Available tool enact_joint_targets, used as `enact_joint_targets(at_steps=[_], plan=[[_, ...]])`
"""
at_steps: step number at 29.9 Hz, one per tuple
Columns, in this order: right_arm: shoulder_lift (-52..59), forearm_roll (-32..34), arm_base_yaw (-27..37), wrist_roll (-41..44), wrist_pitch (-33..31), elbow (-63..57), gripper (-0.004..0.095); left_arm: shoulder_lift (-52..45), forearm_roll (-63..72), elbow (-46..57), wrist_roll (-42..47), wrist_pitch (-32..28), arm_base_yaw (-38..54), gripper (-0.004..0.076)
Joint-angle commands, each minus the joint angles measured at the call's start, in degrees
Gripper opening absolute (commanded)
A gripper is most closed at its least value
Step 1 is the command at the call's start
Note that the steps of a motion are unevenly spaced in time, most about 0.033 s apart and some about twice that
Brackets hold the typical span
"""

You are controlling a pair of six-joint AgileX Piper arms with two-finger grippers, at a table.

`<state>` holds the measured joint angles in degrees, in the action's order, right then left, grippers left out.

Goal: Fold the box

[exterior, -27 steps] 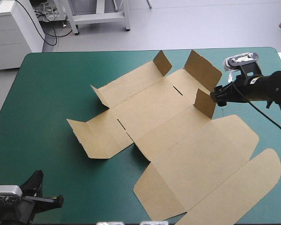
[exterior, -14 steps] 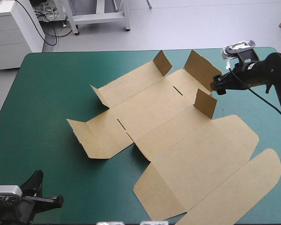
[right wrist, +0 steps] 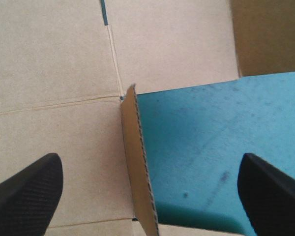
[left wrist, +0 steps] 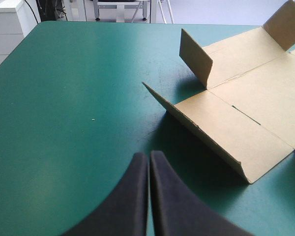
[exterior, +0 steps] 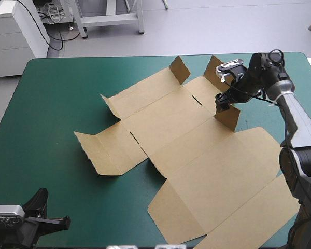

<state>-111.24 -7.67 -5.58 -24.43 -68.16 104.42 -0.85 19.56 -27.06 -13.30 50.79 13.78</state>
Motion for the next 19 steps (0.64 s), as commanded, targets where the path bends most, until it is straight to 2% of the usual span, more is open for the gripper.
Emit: enact_joint_targets(at_steps=[1, 19], plan=[[1.56, -0.46, -0.38, -0.5, 1.18, 1.87, 0.0885, -0.49, 1.35, -1.22, 0.02, -4.29, -0.02, -0.0008], [-0.47, 0.04, -0.38, -0.75, 1.18, 1.27, 0.0874, -0.49, 1.35, -1.22, 0.16, -4.29, -0.02, -0.0008]])
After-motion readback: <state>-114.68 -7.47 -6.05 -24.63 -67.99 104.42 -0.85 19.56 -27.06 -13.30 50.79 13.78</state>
